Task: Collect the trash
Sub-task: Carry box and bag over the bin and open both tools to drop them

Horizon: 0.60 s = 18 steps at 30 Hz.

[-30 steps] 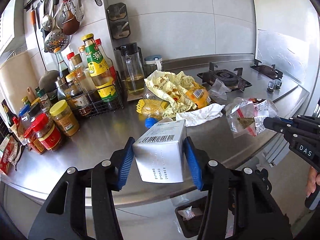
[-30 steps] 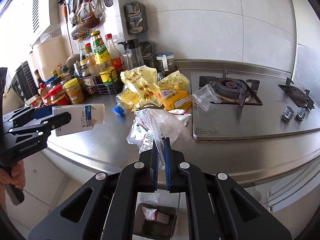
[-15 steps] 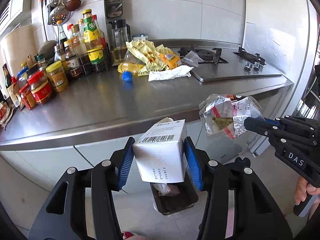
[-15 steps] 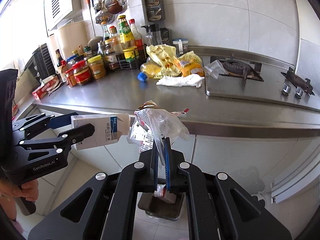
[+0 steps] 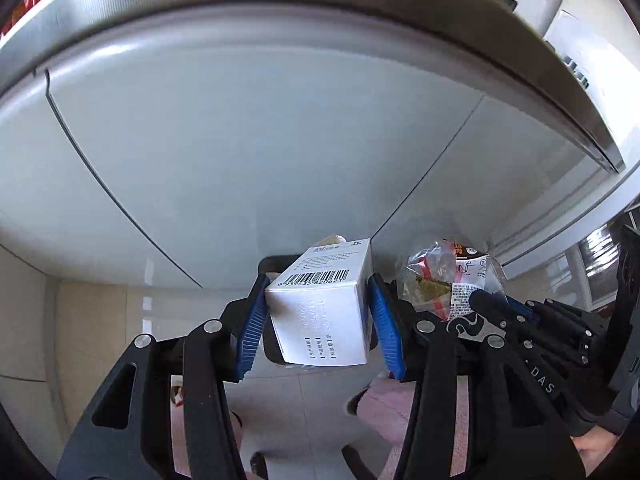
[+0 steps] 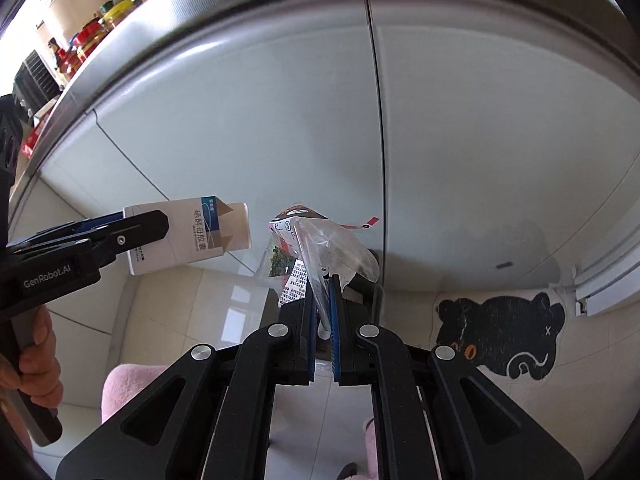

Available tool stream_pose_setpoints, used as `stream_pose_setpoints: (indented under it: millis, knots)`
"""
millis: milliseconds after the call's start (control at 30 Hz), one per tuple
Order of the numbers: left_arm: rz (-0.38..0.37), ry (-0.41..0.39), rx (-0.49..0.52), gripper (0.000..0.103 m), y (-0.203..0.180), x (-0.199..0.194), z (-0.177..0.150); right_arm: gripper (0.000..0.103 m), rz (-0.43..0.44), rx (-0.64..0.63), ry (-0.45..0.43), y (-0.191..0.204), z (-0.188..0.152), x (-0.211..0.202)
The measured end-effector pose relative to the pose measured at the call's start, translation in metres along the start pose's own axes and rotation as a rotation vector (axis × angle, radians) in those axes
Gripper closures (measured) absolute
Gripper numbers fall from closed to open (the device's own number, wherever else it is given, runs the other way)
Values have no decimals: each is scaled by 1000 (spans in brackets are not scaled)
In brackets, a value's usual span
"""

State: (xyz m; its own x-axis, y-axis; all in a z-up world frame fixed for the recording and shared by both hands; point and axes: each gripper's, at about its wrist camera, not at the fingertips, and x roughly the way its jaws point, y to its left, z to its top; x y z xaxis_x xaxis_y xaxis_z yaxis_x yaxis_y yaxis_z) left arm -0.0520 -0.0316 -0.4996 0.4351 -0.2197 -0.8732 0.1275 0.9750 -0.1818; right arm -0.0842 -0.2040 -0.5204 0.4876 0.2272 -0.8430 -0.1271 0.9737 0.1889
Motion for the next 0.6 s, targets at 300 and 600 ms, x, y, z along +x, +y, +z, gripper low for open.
stream_pose_setpoints:
  millis: [300, 600]
  knots:
    - [8, 173, -109, 56, 28, 115, -21, 96, -11, 22, 171, -9, -39, 115]
    - [52, 296, -116, 56, 34, 195, -23, 95, -44, 8, 289, -16, -51, 191]
